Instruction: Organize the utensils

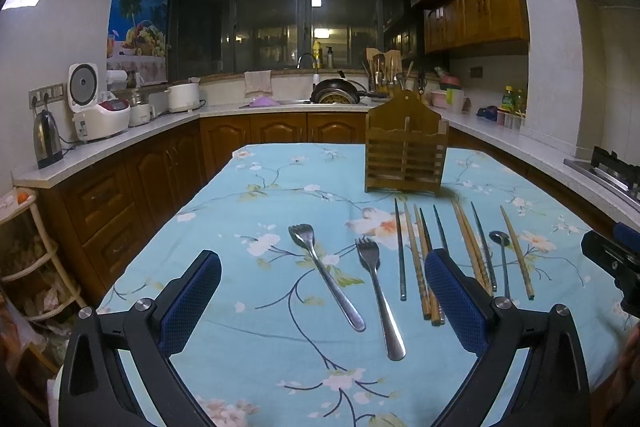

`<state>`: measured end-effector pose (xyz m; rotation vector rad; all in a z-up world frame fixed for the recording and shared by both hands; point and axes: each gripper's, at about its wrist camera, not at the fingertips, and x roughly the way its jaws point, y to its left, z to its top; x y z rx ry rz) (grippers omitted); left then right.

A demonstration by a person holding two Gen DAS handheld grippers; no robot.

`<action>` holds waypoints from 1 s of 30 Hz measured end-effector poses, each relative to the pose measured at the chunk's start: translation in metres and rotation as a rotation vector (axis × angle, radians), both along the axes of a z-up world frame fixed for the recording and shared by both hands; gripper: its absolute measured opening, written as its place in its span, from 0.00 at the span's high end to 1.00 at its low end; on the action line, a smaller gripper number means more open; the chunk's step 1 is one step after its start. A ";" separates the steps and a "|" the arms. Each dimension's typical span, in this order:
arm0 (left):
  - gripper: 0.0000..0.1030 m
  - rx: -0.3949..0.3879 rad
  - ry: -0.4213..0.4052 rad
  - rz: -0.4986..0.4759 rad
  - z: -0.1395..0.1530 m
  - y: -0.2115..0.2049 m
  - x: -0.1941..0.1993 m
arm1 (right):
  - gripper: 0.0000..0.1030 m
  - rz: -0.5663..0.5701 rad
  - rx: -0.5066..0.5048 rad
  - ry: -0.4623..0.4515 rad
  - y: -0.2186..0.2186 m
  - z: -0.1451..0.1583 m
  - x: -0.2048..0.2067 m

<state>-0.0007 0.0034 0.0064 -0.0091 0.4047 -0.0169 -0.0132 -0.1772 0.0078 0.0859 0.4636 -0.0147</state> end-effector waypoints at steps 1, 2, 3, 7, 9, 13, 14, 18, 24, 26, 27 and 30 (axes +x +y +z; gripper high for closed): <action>0.01 -0.002 0.003 0.000 0.000 0.000 0.001 | 0.00 0.001 0.000 0.002 0.002 0.000 0.000; 0.01 -0.005 0.007 -0.004 0.000 0.001 0.002 | 0.00 0.003 0.001 0.004 0.003 0.000 0.000; 0.01 -0.007 0.011 -0.008 -0.001 0.001 0.002 | 0.00 0.005 0.003 0.007 0.004 0.000 0.000; 0.01 -0.018 0.042 -0.026 -0.003 0.002 0.010 | 0.00 0.023 0.023 0.032 0.006 -0.004 0.006; 0.01 -0.033 0.073 -0.037 -0.003 0.004 0.018 | 0.00 0.034 0.038 0.045 0.005 -0.004 0.010; 0.01 -0.036 0.137 -0.046 -0.003 0.008 0.038 | 0.00 0.053 0.075 0.081 -0.001 -0.006 0.023; 0.01 -0.033 0.153 -0.049 -0.003 0.008 0.043 | 0.00 0.057 0.085 0.090 -0.002 -0.006 0.026; 0.03 -0.041 0.215 -0.062 0.003 0.012 0.066 | 0.01 0.065 0.126 0.143 -0.011 -0.011 0.046; 0.13 -0.085 0.279 -0.086 0.008 0.020 0.097 | 0.22 0.065 0.189 0.240 -0.021 -0.024 0.074; 0.15 -0.085 0.308 -0.098 0.007 0.021 0.108 | 0.30 0.064 0.209 0.279 -0.024 -0.031 0.084; 0.18 -0.085 0.323 -0.106 0.006 0.021 0.113 | 0.34 0.062 0.221 0.297 -0.027 -0.034 0.089; 0.27 -0.087 0.383 -0.133 0.002 0.022 0.130 | 0.44 0.058 0.239 0.348 -0.032 -0.043 0.104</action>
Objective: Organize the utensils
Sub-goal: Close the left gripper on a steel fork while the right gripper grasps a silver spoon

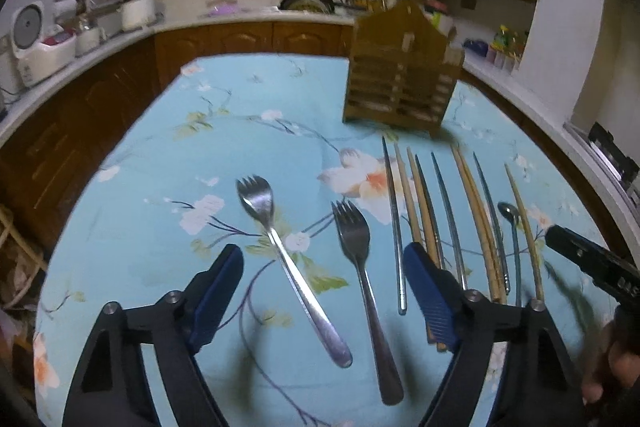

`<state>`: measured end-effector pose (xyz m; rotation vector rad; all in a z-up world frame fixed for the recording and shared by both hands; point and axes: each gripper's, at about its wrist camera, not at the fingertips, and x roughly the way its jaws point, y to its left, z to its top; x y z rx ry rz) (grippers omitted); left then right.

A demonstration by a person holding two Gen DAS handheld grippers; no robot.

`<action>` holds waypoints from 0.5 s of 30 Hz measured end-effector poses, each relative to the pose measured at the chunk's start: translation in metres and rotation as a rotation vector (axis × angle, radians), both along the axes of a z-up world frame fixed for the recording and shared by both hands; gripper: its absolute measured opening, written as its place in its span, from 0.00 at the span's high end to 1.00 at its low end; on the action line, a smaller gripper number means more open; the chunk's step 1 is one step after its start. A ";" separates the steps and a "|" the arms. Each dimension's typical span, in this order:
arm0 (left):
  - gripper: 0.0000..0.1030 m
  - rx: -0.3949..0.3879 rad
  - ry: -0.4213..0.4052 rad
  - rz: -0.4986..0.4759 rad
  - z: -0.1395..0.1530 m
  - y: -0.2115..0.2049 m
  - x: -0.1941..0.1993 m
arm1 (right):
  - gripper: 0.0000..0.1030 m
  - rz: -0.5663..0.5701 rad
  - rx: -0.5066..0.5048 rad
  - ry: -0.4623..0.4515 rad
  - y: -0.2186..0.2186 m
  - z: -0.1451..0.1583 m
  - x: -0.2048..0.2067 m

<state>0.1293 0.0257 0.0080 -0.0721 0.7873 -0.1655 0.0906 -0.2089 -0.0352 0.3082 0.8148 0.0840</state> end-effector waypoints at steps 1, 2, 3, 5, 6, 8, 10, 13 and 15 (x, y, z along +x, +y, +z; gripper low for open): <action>0.29 -0.003 0.020 -0.009 -0.001 0.001 0.005 | 0.45 0.001 0.013 0.017 -0.002 -0.003 0.005; 0.33 -0.006 0.042 -0.019 -0.003 0.001 0.010 | 0.46 0.001 0.019 0.029 -0.003 -0.005 0.009; 0.37 -0.011 0.062 -0.029 -0.004 0.002 0.015 | 0.48 -0.001 0.026 0.046 -0.005 -0.008 0.013; 0.41 -0.020 0.095 -0.043 -0.006 0.005 0.023 | 0.51 -0.008 0.037 0.079 -0.009 -0.012 0.021; 0.41 -0.021 0.107 -0.049 -0.006 0.006 0.026 | 0.53 -0.008 0.043 0.092 -0.010 -0.014 0.025; 0.44 -0.019 0.133 -0.058 -0.006 0.006 0.037 | 0.56 -0.008 0.047 0.117 -0.012 -0.019 0.032; 0.47 -0.025 0.156 -0.070 -0.008 0.005 0.043 | 0.61 -0.004 0.065 0.146 -0.015 -0.025 0.039; 0.48 -0.026 0.191 -0.080 -0.012 0.004 0.053 | 0.66 -0.005 0.074 0.173 -0.017 -0.032 0.047; 0.51 -0.029 0.210 -0.089 -0.015 0.002 0.061 | 0.67 -0.008 0.071 0.175 -0.018 -0.032 0.052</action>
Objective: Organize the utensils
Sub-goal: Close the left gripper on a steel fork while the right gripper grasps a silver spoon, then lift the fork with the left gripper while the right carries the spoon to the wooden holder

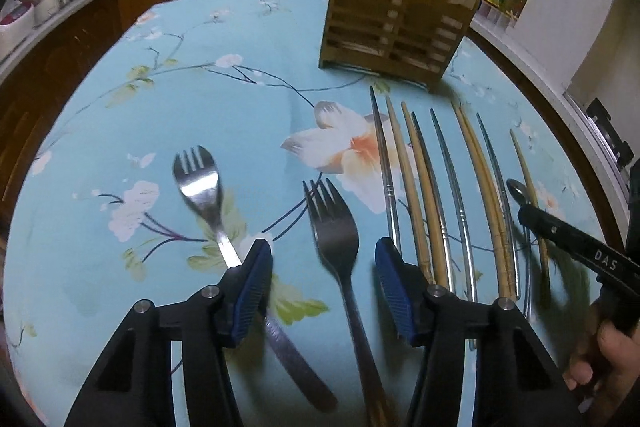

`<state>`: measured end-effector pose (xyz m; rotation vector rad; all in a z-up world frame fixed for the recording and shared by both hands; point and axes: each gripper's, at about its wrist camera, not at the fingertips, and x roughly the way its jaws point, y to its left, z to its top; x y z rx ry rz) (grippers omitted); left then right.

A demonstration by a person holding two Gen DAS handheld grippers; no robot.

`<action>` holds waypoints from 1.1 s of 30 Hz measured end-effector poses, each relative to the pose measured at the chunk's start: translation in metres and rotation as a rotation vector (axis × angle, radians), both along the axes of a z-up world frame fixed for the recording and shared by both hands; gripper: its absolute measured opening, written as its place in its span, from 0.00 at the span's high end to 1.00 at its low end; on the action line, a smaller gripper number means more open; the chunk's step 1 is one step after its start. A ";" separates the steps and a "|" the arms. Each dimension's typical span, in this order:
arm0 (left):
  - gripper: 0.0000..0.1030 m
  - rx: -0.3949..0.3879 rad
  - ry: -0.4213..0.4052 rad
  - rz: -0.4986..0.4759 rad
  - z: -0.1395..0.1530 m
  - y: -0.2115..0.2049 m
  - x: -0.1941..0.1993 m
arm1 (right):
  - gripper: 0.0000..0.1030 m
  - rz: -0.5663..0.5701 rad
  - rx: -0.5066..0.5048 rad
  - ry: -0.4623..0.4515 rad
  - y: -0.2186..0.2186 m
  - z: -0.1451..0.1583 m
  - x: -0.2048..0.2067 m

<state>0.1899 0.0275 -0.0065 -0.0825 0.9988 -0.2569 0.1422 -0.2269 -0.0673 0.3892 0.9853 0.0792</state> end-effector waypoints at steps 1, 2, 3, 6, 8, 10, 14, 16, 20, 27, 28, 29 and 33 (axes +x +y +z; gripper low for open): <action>0.54 -0.005 0.013 -0.008 -0.001 0.001 0.003 | 0.69 -0.002 0.007 0.003 -0.002 0.000 0.003; 0.58 0.000 0.010 -0.011 -0.002 -0.001 0.006 | 0.71 -0.003 0.009 0.006 -0.003 -0.001 0.005; 0.63 0.010 0.003 -0.014 -0.003 -0.003 0.008 | 0.77 -0.005 0.008 0.011 -0.004 -0.002 0.008; 0.78 0.009 0.000 -0.037 -0.005 -0.010 0.016 | 0.93 -0.001 0.015 0.016 -0.007 -0.004 0.012; 0.78 -0.017 -0.003 -0.053 -0.006 -0.011 0.017 | 0.96 0.007 0.035 0.004 -0.008 -0.002 0.011; 0.79 -0.029 -0.012 -0.059 -0.006 -0.010 0.016 | 0.97 0.016 0.041 -0.019 -0.007 0.003 0.007; 0.79 -0.080 -0.050 -0.054 0.005 -0.003 0.011 | 0.98 0.037 0.055 -0.064 -0.002 0.020 0.003; 0.79 -0.101 -0.065 -0.046 0.012 0.002 0.006 | 0.98 0.046 0.056 -0.089 -0.002 0.031 0.000; 0.80 -0.150 -0.108 -0.016 0.033 0.016 -0.005 | 0.98 0.049 0.062 -0.130 -0.002 0.049 0.001; 0.80 -0.187 -0.214 0.007 0.074 0.030 -0.022 | 0.98 0.056 0.064 -0.226 -0.001 0.091 0.008; 0.80 -0.192 -0.228 0.009 0.078 0.031 -0.023 | 0.98 0.060 0.068 -0.243 -0.001 0.098 0.010; 0.80 -0.193 -0.246 0.012 0.083 0.033 -0.024 | 0.98 0.062 0.068 -0.255 0.000 0.102 0.011; 0.80 -0.201 -0.297 0.013 0.100 0.036 -0.025 | 0.98 0.070 0.051 -0.305 0.001 0.123 0.022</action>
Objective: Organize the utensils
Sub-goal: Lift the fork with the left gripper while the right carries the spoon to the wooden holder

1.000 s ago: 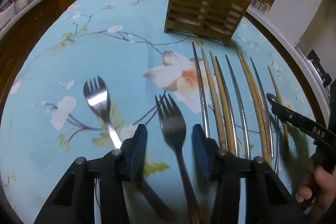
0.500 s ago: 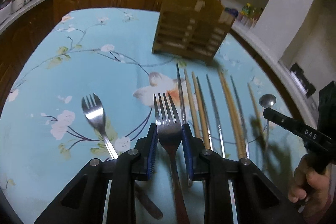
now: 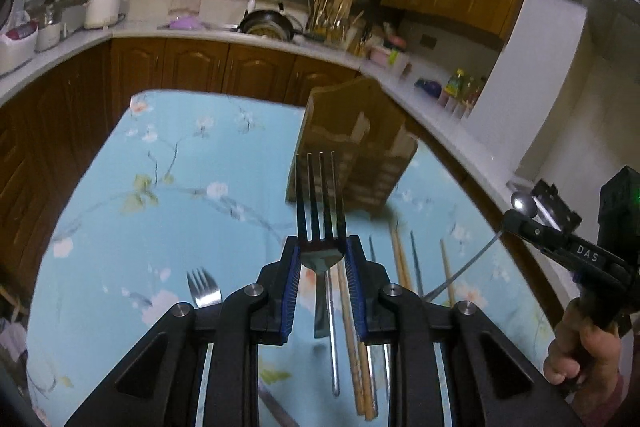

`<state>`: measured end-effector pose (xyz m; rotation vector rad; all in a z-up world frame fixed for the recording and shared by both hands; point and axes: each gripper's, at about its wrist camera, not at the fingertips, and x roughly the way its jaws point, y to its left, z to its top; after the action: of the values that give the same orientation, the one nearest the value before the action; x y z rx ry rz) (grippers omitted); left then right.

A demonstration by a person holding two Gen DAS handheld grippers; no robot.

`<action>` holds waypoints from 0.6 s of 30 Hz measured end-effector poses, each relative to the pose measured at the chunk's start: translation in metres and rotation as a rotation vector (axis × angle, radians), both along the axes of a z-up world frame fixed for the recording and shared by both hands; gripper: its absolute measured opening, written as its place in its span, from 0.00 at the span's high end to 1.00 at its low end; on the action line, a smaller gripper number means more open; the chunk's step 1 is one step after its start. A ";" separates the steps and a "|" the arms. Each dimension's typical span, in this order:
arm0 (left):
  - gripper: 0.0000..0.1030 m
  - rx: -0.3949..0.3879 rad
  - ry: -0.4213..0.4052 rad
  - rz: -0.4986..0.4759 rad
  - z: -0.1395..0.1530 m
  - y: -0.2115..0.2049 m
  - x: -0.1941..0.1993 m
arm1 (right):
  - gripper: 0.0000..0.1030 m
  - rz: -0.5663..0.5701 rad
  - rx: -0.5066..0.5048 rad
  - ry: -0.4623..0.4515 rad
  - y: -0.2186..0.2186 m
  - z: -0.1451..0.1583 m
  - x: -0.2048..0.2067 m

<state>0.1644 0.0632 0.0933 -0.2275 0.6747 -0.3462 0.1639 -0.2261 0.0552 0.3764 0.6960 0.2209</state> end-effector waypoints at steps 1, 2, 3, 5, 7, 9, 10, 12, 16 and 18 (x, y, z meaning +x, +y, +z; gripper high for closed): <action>0.80 0.001 -0.008 0.000 0.003 0.000 0.001 | 0.98 0.000 -0.001 -0.010 -0.001 0.004 0.002; 0.80 0.003 -0.021 0.000 0.007 0.001 0.003 | 0.98 -0.001 -0.004 -0.022 -0.001 0.009 0.005; 0.80 0.004 -0.027 0.002 0.008 0.001 0.003 | 0.98 -0.002 -0.007 -0.030 -0.001 0.012 0.007; 0.80 0.004 -0.037 0.002 0.013 0.001 0.009 | 0.98 -0.006 -0.006 -0.041 -0.003 0.018 0.013; 0.80 0.007 -0.049 0.006 0.016 0.000 0.014 | 0.98 -0.010 -0.016 -0.055 -0.004 0.024 0.021; 0.80 0.009 -0.063 0.007 0.023 -0.001 0.022 | 0.98 -0.013 -0.018 -0.067 -0.006 0.030 0.029; 0.80 0.008 -0.069 0.008 0.025 -0.002 0.026 | 0.98 -0.018 -0.022 -0.074 -0.007 0.033 0.034; 0.80 0.009 -0.089 0.010 0.031 -0.005 0.037 | 0.98 -0.028 -0.033 -0.091 -0.010 0.041 0.042; 0.80 0.003 -0.141 0.025 0.046 -0.011 0.063 | 0.98 -0.047 -0.053 -0.132 -0.014 0.059 0.064; 0.80 -0.004 -0.160 0.026 0.048 -0.015 0.077 | 0.98 -0.058 -0.069 -0.151 -0.015 0.067 0.076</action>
<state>0.2415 0.0482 0.1415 -0.2102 0.5134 -0.3374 0.2400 -0.2414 0.1219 0.3098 0.5420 0.1680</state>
